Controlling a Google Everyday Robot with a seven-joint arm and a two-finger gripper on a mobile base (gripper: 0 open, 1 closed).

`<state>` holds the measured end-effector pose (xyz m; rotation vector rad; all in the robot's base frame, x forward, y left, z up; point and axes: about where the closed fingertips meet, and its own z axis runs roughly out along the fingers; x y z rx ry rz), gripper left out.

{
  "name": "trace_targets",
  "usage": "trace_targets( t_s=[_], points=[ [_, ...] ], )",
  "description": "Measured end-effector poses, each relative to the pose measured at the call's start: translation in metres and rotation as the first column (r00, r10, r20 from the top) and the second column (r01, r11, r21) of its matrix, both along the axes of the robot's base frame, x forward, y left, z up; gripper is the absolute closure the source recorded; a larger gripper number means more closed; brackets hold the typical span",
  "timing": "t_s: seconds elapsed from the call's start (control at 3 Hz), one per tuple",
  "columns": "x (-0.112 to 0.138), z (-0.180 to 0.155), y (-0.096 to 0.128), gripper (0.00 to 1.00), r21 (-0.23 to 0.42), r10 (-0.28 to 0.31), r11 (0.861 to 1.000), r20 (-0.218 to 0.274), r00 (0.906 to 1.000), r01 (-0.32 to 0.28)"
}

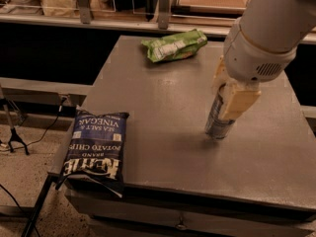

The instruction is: Move redbull can near blue chip bag

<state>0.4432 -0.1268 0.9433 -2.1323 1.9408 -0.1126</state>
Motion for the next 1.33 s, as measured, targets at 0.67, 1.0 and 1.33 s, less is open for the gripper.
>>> trace_targets(
  t_s=[0.67, 1.0, 1.33],
  points=[
    [-0.043, -0.004, 0.073, 1.00, -0.091, 0.233, 0.968, -0.017, 0.9723, -0.234],
    [-0.054, -0.014, 0.115, 1.00, -0.105, 0.334, 0.935, -0.049, 0.9411, -0.338],
    [-0.057, -0.009, 0.124, 1.00, -0.107, 0.352, 0.929, -0.034, 0.9352, -0.354]
  ],
)
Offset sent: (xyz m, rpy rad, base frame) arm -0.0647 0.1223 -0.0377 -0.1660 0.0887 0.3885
